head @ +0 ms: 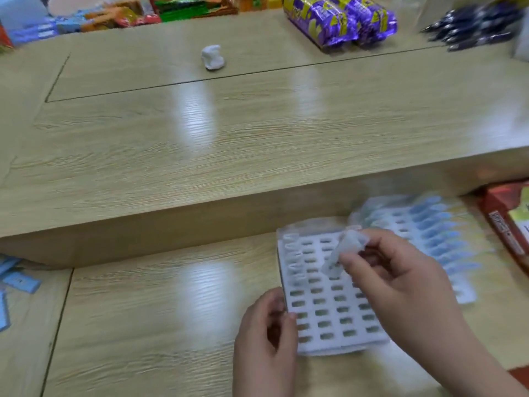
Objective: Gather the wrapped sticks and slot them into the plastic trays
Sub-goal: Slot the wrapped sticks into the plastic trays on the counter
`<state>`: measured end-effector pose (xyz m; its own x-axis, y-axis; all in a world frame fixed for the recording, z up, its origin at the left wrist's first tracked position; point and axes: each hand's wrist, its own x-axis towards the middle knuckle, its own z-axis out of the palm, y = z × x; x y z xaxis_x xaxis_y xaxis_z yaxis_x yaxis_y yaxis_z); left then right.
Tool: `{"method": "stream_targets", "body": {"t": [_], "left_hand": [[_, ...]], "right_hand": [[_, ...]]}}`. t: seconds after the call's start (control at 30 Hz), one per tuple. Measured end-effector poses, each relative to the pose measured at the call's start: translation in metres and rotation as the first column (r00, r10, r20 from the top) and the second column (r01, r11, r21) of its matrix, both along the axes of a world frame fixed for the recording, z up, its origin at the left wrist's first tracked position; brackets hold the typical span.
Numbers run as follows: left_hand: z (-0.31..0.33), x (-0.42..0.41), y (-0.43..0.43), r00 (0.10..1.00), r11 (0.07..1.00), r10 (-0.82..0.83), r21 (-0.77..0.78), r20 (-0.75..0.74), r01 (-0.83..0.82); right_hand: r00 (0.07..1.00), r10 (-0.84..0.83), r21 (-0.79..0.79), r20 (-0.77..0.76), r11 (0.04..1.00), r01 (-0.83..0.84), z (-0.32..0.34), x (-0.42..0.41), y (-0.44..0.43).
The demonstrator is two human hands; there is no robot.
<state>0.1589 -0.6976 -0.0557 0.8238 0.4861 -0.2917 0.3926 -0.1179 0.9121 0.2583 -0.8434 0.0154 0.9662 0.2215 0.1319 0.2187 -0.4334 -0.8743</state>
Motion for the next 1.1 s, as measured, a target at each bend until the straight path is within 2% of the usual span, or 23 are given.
{"method": "stream_targets", "body": {"t": [0.1,0.27,0.5,0.7,0.87,1.0,1.1], "left_hand": [[-0.005,-0.002,-0.004,0.999,0.999,0.019,0.029,0.033,-0.020],[-0.010,-0.003,-0.005,0.998,0.999,0.046,-0.020,0.040,-0.045],[-0.014,-0.007,-0.005,0.997,0.997,0.054,-0.053,0.059,-0.051],[-0.013,-0.008,-0.003,0.996,0.997,0.052,-0.064,0.066,-0.047],[-0.016,-0.009,-0.003,0.997,0.997,0.034,-0.073,0.072,-0.029],[-0.019,-0.010,-0.001,0.997,0.999,0.025,-0.047,0.077,-0.022],[-0.022,-0.009,-0.003,0.997,0.997,0.031,-0.070,0.077,-0.025]], "right_hand": [[0.990,0.133,-0.148,0.048,0.981,-0.125,-0.006,-0.003,0.002],[0.962,0.273,-0.215,0.014,0.940,-0.264,-0.025,-0.004,0.008],[0.961,0.274,-0.282,0.026,0.925,-0.256,-0.041,-0.001,0.008],[0.978,0.204,-0.174,-0.053,0.962,-0.210,-0.049,-0.002,0.012],[0.977,0.208,-0.180,-0.045,0.960,-0.213,-0.051,-0.001,0.012],[0.956,0.292,-0.363,0.004,0.892,-0.271,-0.058,-0.003,0.016],[0.944,0.318,-0.464,0.084,0.851,-0.245,-0.059,0.001,0.017]]}}
